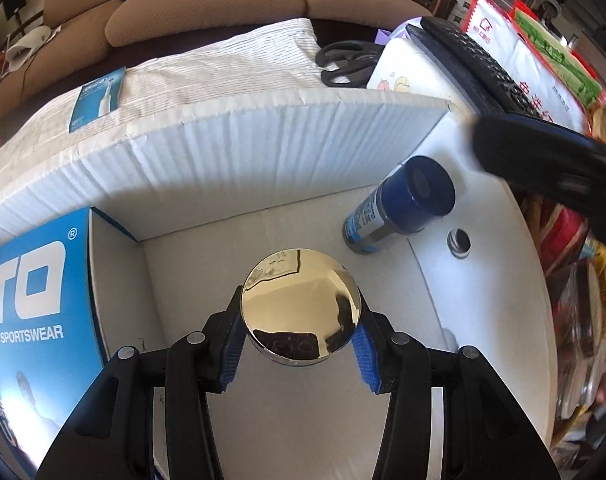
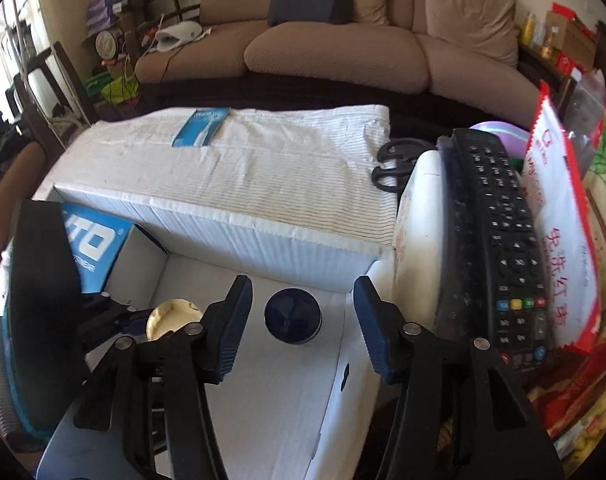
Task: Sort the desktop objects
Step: 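Carry the Nivea can into the tray and open the right tool while the left tool carries the jar, then lower the gold jar into the tray beside the Nivea can and open the left tool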
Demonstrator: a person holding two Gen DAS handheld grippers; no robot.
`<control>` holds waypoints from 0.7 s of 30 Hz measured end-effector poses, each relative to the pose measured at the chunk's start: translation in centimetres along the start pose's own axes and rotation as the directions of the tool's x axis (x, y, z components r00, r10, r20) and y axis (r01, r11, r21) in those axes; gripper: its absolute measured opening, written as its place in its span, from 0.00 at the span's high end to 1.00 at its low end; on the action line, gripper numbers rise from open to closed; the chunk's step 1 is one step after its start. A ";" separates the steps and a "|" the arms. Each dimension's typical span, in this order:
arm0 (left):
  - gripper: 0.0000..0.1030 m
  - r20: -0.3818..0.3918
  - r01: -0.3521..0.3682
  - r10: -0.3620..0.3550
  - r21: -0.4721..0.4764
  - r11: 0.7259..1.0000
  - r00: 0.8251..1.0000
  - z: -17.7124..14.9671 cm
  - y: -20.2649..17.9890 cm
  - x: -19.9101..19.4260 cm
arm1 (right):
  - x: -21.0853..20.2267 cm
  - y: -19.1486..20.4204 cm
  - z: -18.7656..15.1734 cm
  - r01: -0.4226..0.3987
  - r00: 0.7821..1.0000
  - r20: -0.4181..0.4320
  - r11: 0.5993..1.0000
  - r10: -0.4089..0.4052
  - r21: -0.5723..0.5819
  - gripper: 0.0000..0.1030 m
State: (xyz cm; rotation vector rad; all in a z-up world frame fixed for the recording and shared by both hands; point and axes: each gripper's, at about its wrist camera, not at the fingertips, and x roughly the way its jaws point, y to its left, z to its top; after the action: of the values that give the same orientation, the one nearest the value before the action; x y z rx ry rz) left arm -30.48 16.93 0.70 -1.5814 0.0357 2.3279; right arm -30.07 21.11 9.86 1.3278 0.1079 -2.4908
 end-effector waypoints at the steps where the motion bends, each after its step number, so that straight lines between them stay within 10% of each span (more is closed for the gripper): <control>1: 0.53 -0.004 0.003 -0.003 -0.009 1.000 1.000 0.2 -0.2 0.2 | -1.4 -0.5 -0.3 -0.024 0.999 0.029 0.999 0.023 0.031 0.50; 21: 0.53 -0.024 -0.056 0.055 -0.055 0.997 0.998 3.3 -1.8 5.3 | -8.2 -2.3 -7.5 -0.143 0.983 0.132 0.984 0.128 0.109 0.45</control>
State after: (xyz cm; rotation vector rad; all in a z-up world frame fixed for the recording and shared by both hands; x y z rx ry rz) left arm -34.72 20.60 -2.61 -1.6533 0.0201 2.3725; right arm -20.49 26.83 12.17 1.1774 -0.1555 -2.4883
